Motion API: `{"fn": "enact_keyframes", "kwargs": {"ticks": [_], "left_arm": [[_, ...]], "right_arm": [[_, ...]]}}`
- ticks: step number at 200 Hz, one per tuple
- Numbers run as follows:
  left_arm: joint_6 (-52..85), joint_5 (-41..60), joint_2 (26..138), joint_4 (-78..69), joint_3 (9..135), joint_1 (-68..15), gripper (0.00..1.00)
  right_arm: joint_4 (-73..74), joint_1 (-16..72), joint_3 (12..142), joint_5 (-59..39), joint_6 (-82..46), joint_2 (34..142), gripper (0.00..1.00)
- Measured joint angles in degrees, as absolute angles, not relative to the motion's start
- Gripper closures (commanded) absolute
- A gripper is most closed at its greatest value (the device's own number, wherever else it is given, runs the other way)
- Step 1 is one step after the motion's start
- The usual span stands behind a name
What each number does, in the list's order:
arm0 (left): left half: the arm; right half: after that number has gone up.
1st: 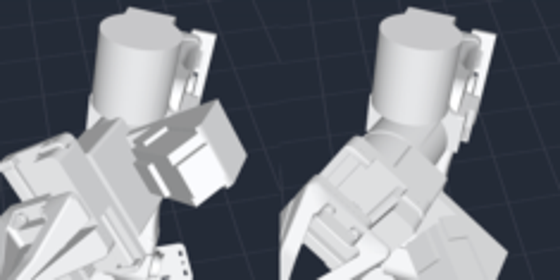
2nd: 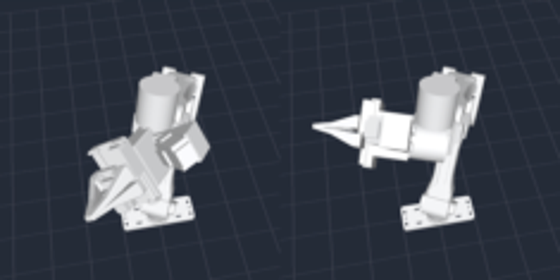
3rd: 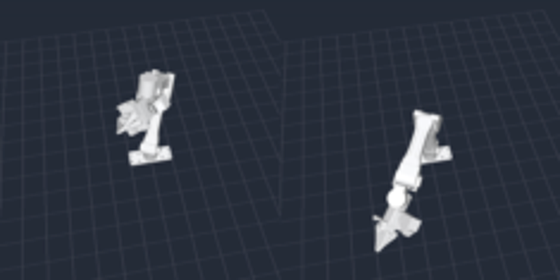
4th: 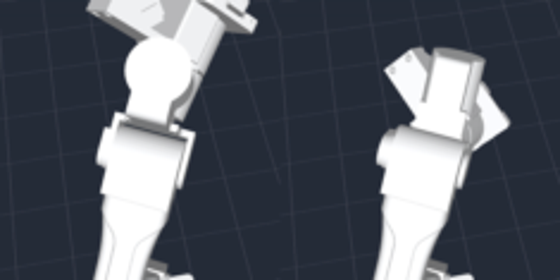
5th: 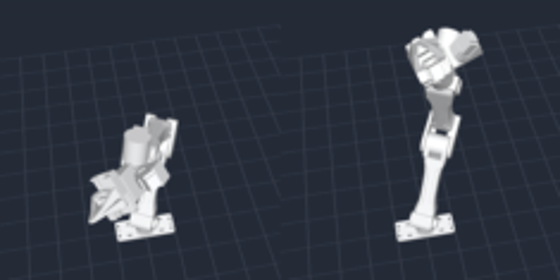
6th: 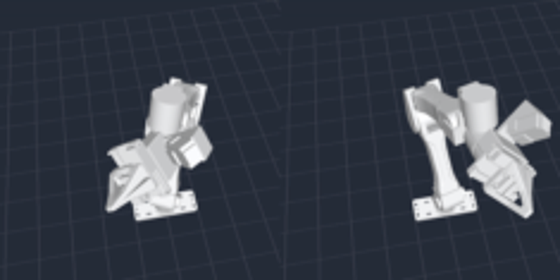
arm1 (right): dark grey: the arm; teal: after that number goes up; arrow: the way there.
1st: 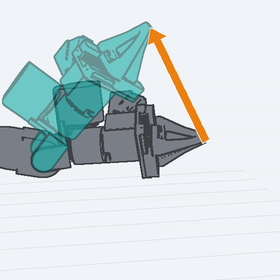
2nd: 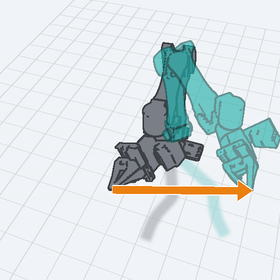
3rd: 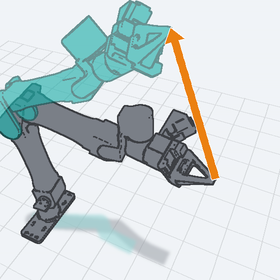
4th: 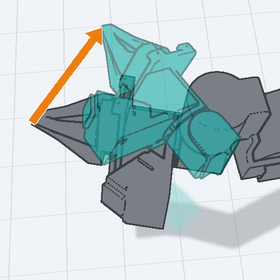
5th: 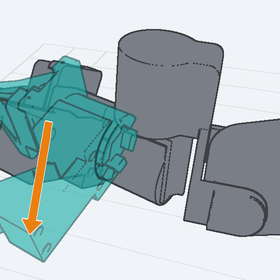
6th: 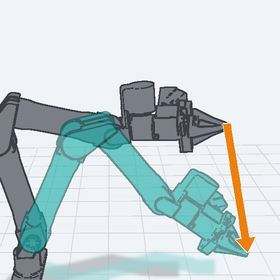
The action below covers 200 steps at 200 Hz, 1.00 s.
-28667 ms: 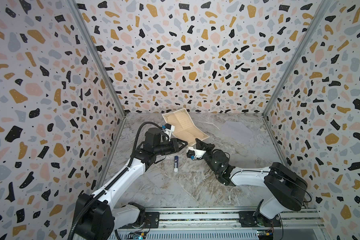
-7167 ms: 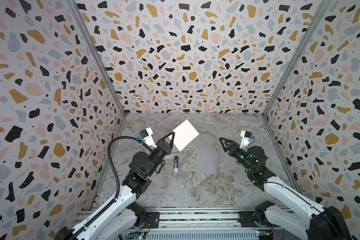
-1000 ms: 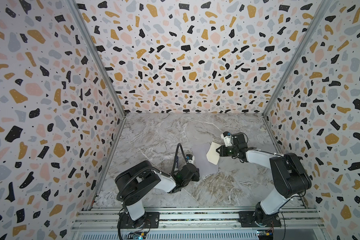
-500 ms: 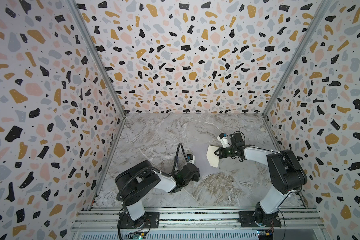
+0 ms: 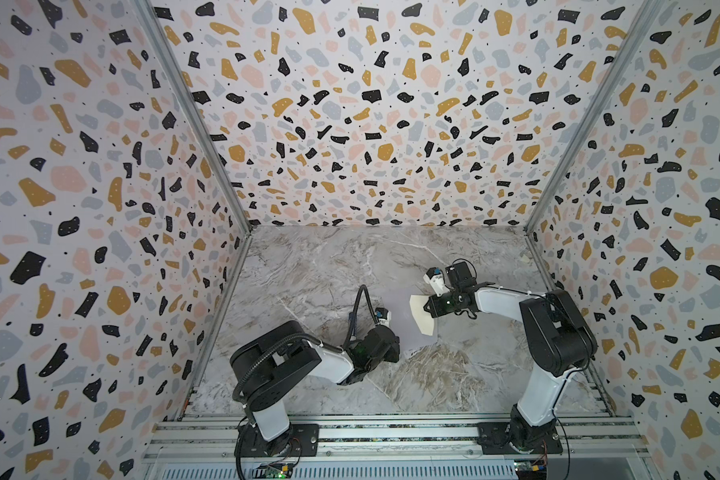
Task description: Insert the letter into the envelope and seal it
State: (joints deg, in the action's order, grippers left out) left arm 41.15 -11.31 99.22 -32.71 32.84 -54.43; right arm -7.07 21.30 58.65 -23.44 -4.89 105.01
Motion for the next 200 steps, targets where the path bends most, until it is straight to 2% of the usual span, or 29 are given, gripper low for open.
{"fn": "enact_keyframes", "kwargs": {"ticks": [35, 36, 37, 38, 41, 58, 70, 99, 141, 148, 163, 177, 200], "left_arm": [[40.84, -11.51, 98.00, -30.61, 32.88, -54.43, 1.00], [40.77, -11.53, 97.84, -30.39, 32.88, -54.43, 1.00], [40.77, -11.55, 97.78, -30.30, 32.88, -54.43, 1.00], [40.73, -11.55, 97.71, -30.22, 32.88, -54.43, 1.00], [40.62, -11.60, 97.49, -29.93, 32.91, -54.43, 1.00], [39.77, -12.16, 95.31, -27.97, 33.08, -54.43, 1.00], [39.13, -12.80, 93.30, -26.57, 33.58, -54.43, 0.96], [37.19, -14.46, 87.72, -24.58, 35.00, -54.43, 0.89], [33.47, -18.13, 78.81, -22.35, 35.42, -54.43, 0.76], [32.60, -18.79, 77.14, -22.09, 35.42, -54.43, 0.72], [30.52, -20.23, 73.91, -21.65, 35.42, -54.43, 0.48], [28.86, -22.00, 71.00, -21.32, 35.40, -54.37, 0.34], [27.24, -23.44, 66.24, -21.98, 34.59, -53.63, 0.05]], "right_arm": [[-7.35, 21.39, 58.70, -22.68, -5.30, 105.06, 0.99], [-7.35, 21.39, 58.70, -22.68, -5.30, 105.06, 0.82], [-7.35, 21.39, 58.70, -22.68, -5.32, 105.06, 0.71], [-7.35, 21.39, 58.70, -22.70, -5.34, 105.06, 0.65], [-7.35, 21.39, 58.72, -22.68, -5.45, 105.03, 0.58], [-7.68, 21.39, 58.96, -22.61, -6.07, 104.92, 0.48], [-8.08, 21.39, 59.24, -22.61, -6.46, 104.53, 0.38], [-8.93, 21.41, 59.44, -22.06, -7.27, 102.19, 0.31], [-9.47, 21.41, 59.44, -20.64, -8.88, 96.86, 0.27], [-9.47, 21.41, 59.44, -20.53, -9.28, 95.68, 0.26], [-9.47, 21.41, 59.42, -20.27, -10.22, 93.54, 0.26], [-9.41, 21.41, 59.33, -20.10, -11.27, 91.61, 0.24], [-9.15, 21.52, 58.11, -19.88, -13.39, 88.40, 0.21]]}}
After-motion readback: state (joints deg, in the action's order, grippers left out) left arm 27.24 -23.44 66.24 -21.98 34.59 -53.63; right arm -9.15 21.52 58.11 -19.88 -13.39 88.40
